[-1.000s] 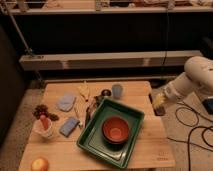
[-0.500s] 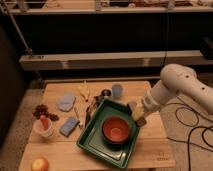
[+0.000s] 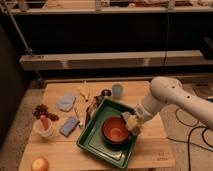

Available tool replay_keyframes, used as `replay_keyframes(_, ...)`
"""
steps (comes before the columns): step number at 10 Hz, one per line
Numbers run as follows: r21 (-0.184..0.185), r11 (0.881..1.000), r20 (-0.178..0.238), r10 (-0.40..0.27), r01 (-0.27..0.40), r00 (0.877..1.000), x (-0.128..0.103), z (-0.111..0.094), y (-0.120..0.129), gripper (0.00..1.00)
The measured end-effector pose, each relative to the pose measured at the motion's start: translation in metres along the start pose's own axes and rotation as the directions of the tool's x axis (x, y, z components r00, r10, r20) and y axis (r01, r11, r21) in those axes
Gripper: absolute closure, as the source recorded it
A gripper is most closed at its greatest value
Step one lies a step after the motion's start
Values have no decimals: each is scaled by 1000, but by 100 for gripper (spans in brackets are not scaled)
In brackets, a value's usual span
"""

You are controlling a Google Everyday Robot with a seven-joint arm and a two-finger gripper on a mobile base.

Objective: Place eraser in tray

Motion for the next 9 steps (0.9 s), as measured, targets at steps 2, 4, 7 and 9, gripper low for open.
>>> replay_keyframes(2, -13, 1000, 3, -11, 11, 1000, 5, -2, 0, 100)
replay_keyframes(4, -36, 999, -6, -23, 23, 1000, 16, -11, 0, 100)
replay_keyframes(7, -79, 995, -18, -64, 63, 998, 40, -34, -1, 100)
replay_keyframes(9, -103, 991, -20, -93, 90, 996, 43, -34, 2, 100)
